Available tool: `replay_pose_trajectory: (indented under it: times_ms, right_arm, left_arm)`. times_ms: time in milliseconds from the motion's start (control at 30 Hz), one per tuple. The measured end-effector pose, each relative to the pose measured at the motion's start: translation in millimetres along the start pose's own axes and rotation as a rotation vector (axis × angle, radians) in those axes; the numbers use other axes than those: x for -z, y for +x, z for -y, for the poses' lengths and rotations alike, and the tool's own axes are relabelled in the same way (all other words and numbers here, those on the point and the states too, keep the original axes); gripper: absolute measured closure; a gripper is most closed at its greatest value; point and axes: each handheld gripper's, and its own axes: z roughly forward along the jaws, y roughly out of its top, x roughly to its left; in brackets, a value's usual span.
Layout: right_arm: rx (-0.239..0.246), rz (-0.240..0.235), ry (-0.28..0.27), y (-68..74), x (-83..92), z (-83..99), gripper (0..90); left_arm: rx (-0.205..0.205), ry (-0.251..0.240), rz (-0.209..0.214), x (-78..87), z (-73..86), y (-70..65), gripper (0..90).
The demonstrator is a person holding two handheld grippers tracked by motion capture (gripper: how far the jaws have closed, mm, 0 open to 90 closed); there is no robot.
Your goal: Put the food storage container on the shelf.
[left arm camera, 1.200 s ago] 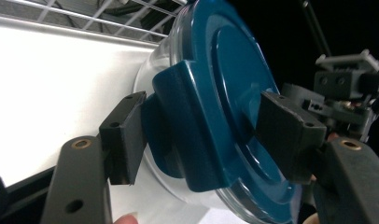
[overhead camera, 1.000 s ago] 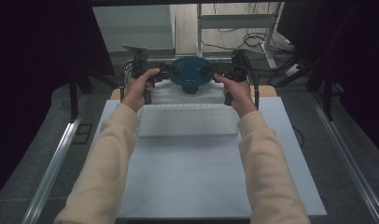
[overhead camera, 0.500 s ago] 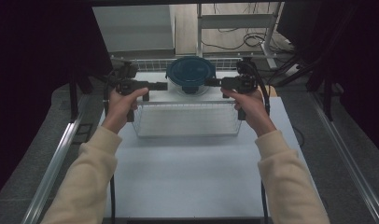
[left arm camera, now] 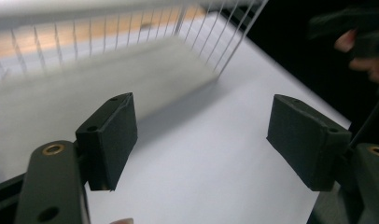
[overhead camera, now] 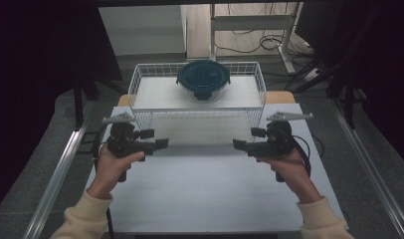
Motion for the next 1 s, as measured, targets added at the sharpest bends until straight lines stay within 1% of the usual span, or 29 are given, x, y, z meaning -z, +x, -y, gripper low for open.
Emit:
replay_pose_trajectory:
  times_ms: [33, 67, 100, 133, 167, 200, 233, 267, 300, 333, 367, 400, 433, 467, 533, 633, 800, 833, 900, 967, 1000]
  right_arm:
    - [0.000, 0.000, 0.000, 0.0, 0.0, 0.0, 11.3]
    - [-0.002, -0.001, 0.009, 0.2, 1.3, 8.6, 11.3]
    - [-0.001, 0.006, 0.027, -1.0, 1.8, 27.5, 11.3]
    - [-0.001, 0.013, 0.035, -1.2, 1.7, 33.5, 11.4]
    - [0.000, 0.022, 0.044, -1.6, 0.8, 41.4, 11.4]
    - [0.005, 0.031, 0.054, -2.4, -0.7, 49.2, 11.5]
    - [0.008, 0.041, 0.063, -3.6, -2.6, 56.7, 11.7]
    - [0.008, 0.041, 0.063, -3.6, -2.6, 56.7, 11.7]
    - [0.000, 0.056, 0.089, -6.8, -8.7, 72.4, 11.9]
    - [0.000, 0.056, 0.089, -6.8, -8.7, 72.4, 11.9]
    - [-0.004, 0.059, 0.098, -7.9, -11.0, 77.1, 12.0]
    - [-0.008, 0.061, 0.116, -9.8, -15.0, 84.1, 12.0]
    - [-0.002, 0.063, 0.151, -12.4, -20.4, 91.4, 12.0]
    - [-0.002, 0.063, 0.151, -12.4, -20.4, 91.4, 12.0]
    - [0.015, 0.081, 0.159, -13.6, -22.0, 92.8, 12.0]
    - [0.027, 0.085, 0.142, -12.7, -18.6, 90.2, 12.0]
    - [0.028, 0.079, 0.137, -11.8, -16.6, 91.7, 12.0]
    - [0.026, 0.073, 0.129, -13.3, -14.5, 91.5, 11.9]
    - [0.025, 0.078, 0.122, -14.3, -13.6, 91.4, 11.9]
    - [0.017, 0.095, 0.101, -20.5, -10.4, 93.2, 11.7]
    - [0.017, 0.100, 0.100, -22.2, -10.0, 94.1, 11.5]
  left_arm:
    - [0.000, 0.000, 0.000, 0.0, 0.0, 0.0, 23.6]
    - [0.003, 0.004, -0.010, 0.7, 7.6, 0.2, 23.6]
    - [-0.004, 0.012, -0.037, 1.0, 22.4, 1.1, 23.8]
    - [-0.004, 0.012, -0.037, 1.0, 22.4, 1.1, 23.9]
    - [-0.003, 0.020, -0.041, 0.2, 29.8, 1.8, 23.9]
    - [-0.004, 0.047, -0.042, -2.7, 43.8, 1.8, 23.9]
    - [-0.006, 0.058, -0.051, -4.7, 50.4, 1.5, 23.9]
    - [-0.006, 0.058, -0.051, -4.7, 50.4, 1.5, 23.9]
    - [-0.012, 0.087, -0.056, -9.4, 62.6, 1.9, 23.9]
    - [-0.012, 0.087, -0.056, -9.4, 62.6, 1.9, 23.9]
    - [-0.010, 0.111, -0.056, -13.5, 69.0, 2.1, 23.9]
    - [-0.013, 0.133, -0.056, -17.2, 74.0, 3.1, 23.9]
    - [-0.013, 0.139, -0.057, -18.7, 76.3, 4.1, 23.9]
    - [-0.005, 0.142, -0.056, -20.2, 78.6, 5.2, 23.9]
    - [0.003, 0.146, -0.058, -21.9, 80.6, 6.5, 23.9]
    - [-0.004, 0.127, -0.078, -19.5, 81.0, 5.6, 23.8]
    - [-0.004, 0.112, -0.084, -15.5, 82.4, 5.3, 23.1]
    - [-0.003, 0.105, -0.091, -14.7, 82.9, 6.1, 21.8]
    - [-0.001, 0.101, -0.098, -14.8, 83.4, 7.0, 21.2]
    - [-0.005, 0.097, -0.115, -16.2, 84.6, 8.7, 19.8]
    - [-0.012, 0.096, -0.127, -17.3, 85.3, 9.3, 19.7]
